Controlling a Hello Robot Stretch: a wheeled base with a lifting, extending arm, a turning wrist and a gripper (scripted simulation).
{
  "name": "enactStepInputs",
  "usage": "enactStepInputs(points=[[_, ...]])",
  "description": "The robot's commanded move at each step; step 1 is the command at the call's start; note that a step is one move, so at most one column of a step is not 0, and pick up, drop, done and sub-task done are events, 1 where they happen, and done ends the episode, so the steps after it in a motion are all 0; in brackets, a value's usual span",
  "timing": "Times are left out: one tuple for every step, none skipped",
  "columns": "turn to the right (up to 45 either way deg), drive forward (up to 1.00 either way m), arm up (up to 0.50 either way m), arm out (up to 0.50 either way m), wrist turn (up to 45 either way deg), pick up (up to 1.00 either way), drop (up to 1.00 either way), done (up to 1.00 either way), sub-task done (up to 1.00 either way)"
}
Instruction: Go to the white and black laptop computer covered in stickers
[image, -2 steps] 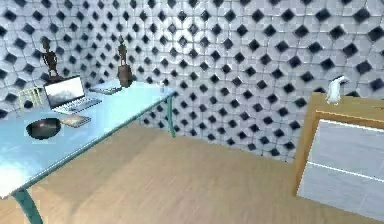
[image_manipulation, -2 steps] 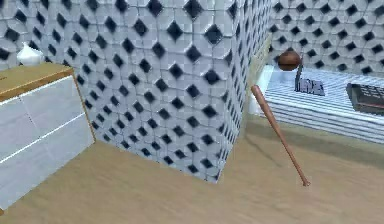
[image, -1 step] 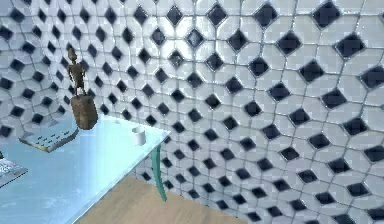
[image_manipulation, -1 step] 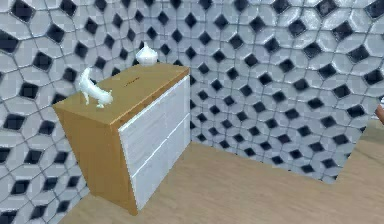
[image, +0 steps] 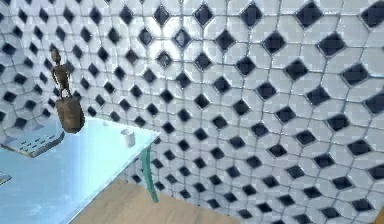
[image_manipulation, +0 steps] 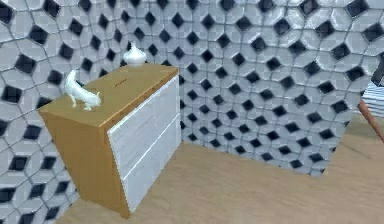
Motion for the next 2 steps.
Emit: enactStepInputs(points=[[0.0, 0.1, 0.0, 0.0, 0.0, 0.0, 0.0, 0.0, 0.0], [-45.0, 0.0, 0.0, 0.0, 0.0, 0.0, 0.0, 0.0, 0.0]])
